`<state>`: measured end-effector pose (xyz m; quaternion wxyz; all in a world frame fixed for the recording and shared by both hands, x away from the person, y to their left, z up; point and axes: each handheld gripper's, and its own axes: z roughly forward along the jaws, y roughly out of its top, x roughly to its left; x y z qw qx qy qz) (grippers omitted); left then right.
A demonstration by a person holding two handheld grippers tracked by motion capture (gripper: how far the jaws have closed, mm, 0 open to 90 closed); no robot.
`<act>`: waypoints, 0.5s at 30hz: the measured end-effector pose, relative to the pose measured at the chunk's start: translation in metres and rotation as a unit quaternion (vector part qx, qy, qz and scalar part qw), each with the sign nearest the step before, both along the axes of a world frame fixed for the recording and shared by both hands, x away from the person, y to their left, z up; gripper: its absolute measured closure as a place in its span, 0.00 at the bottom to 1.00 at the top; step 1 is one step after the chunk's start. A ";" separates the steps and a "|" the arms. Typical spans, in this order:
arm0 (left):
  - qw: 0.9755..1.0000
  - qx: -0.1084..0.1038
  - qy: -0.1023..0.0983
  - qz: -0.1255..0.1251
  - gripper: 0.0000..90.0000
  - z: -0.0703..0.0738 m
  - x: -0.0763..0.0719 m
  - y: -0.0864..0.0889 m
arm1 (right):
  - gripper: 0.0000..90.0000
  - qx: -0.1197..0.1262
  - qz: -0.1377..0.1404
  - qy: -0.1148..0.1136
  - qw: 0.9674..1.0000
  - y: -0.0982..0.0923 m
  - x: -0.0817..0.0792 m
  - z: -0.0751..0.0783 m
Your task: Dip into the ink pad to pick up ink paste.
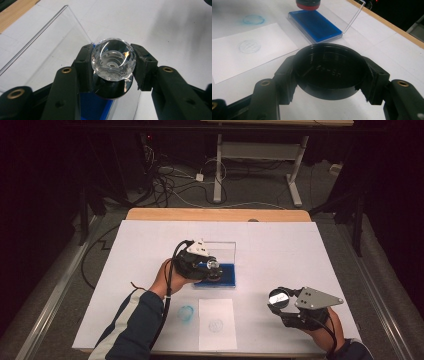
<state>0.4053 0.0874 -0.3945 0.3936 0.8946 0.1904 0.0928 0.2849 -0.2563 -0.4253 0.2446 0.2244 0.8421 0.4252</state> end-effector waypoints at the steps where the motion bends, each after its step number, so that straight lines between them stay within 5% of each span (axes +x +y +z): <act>1: 1.000 0.000 0.001 0.002 0.60 -0.002 0.002 -0.001 | 0.43 -0.001 0.000 0.000 1.000 0.000 0.000 0.000; 15: 0.999 0.006 0.024 0.021 0.60 -0.022 0.018 -0.010 | 0.43 -0.002 0.005 0.004 1.000 0.002 0.000 -0.001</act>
